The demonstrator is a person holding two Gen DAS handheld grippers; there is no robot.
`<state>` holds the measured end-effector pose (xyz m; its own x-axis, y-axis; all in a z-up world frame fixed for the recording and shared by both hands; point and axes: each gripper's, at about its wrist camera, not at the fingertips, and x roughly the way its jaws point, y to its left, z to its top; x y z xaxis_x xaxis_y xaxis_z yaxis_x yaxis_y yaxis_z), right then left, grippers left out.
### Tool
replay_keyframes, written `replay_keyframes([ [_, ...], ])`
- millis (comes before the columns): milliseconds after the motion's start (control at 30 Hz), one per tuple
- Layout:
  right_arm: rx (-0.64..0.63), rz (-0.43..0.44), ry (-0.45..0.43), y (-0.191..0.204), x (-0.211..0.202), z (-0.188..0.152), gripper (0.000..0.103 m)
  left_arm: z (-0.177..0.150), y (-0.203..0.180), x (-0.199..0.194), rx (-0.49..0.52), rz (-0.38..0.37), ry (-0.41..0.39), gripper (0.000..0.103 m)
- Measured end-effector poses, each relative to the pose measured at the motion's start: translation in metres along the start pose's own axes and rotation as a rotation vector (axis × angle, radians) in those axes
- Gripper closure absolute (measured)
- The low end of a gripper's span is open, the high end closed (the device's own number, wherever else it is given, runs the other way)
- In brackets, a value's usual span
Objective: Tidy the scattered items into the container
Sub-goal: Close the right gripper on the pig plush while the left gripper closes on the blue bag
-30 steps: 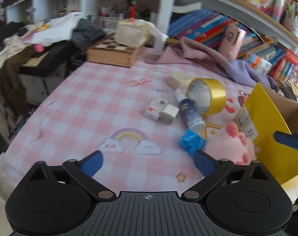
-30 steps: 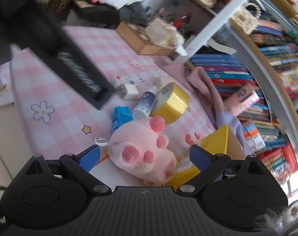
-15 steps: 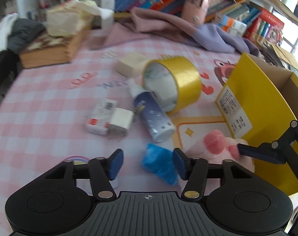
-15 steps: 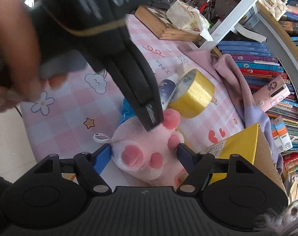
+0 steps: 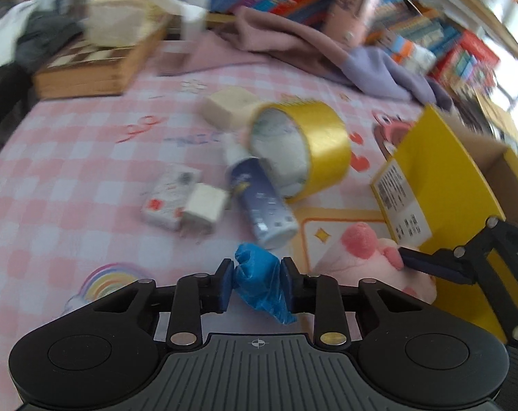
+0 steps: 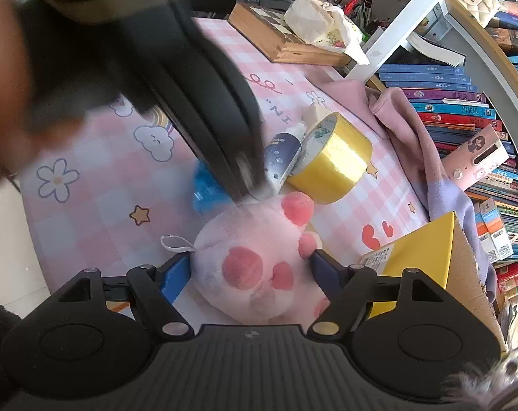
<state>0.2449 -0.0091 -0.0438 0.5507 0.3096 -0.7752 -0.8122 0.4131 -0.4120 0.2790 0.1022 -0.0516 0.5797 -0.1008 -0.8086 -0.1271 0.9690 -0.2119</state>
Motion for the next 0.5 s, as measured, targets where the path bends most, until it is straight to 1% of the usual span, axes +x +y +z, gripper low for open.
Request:
replay_keyframes([
  [67,-0.001,0.0,0.002,-0.001,0.001,0.0,0.028,-0.004,0.011,-0.015,-0.051,0.006,-0.022,0.077],
  [133,-0.004,-0.005,0.0,-0.001,0.001,0.001,0.033,-0.008,0.018,-0.029,-0.09,0.011,-0.042,0.077],
  [200,0.008,-0.008,-0.022,-0.004,-0.001,0.001,0.045,-0.012,0.024,-0.041,-0.122,0.025,-0.063,0.077],
  [267,0.027,0.006,-0.041,-0.009,-0.005,0.002,0.048,-0.016,0.028,-0.049,-0.158,0.036,-0.08,0.077],
  [367,0.041,0.028,-0.074,-0.011,-0.012,0.003,0.05,-0.021,0.034,-0.056,-0.201,0.04,-0.096,0.077],
  [500,0.059,0.027,-0.127,-0.011,-0.026,0.004,0.05,-0.026,0.038,-0.062,-0.229,0.025,-0.111,0.077],
])
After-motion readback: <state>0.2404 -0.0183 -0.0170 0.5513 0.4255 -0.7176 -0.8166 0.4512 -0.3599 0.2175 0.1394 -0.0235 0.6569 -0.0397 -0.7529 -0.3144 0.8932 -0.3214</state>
